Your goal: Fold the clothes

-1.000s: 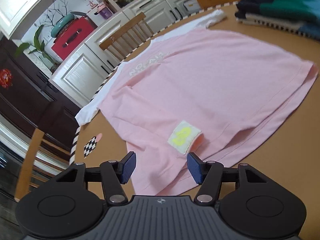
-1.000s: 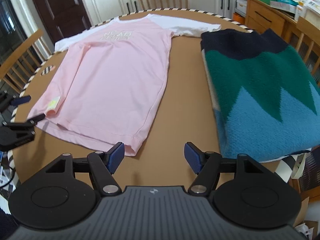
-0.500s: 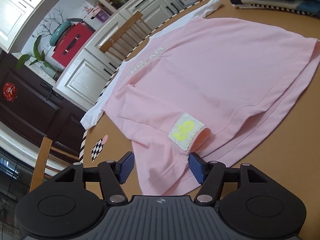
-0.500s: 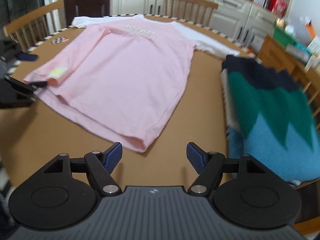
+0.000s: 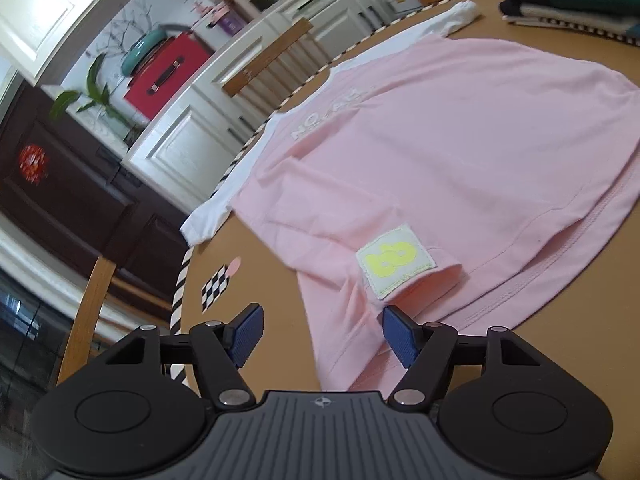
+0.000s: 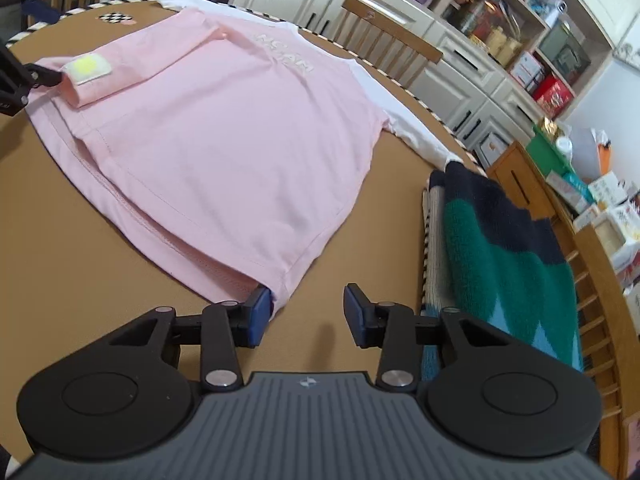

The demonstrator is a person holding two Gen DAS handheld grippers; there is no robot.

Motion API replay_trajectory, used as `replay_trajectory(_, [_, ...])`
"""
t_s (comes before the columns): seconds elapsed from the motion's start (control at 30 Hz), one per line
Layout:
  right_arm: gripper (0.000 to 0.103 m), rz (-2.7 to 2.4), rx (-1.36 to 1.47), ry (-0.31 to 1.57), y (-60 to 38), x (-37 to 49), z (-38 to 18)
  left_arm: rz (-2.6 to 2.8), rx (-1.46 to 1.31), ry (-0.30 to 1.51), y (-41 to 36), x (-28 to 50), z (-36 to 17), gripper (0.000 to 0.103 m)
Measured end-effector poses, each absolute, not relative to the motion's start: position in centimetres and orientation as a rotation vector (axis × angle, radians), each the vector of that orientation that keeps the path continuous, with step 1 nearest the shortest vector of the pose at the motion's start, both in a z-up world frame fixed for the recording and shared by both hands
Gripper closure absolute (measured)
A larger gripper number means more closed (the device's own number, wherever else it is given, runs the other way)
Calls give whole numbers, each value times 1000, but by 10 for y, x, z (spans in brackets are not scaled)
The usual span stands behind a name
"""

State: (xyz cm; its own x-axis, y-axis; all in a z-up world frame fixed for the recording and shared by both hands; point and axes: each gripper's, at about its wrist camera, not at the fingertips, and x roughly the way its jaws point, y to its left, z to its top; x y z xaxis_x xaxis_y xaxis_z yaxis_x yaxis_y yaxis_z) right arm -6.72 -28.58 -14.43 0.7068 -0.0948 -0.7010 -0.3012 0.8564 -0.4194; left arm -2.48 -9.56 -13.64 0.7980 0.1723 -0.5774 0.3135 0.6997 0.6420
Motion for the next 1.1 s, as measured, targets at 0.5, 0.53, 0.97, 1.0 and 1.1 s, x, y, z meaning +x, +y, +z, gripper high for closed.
replay_trajectory(0.5, [96, 132, -438, 810, -294, -62, -136, -107, 738, 613, -90, -11, -130, 97])
replay_trajectory(0.53, [96, 124, -424, 807, -296, -63, -133, -79, 708, 612, -81, -11, -124, 97])
replay_trajectory(0.97, [90, 75, -288, 908, -334, -70, -131, 145, 462, 826, 3, -53, -126, 89])
replay_trajectory(1.0, [88, 78, -300, 906, -332, -71, -131, 143, 458, 828, 0, -55, -127, 89])
replay_trajectory(1.1, [72, 89, -334, 897, -328, -74, -128, 138, 447, 835, -4, -59, -130, 86])
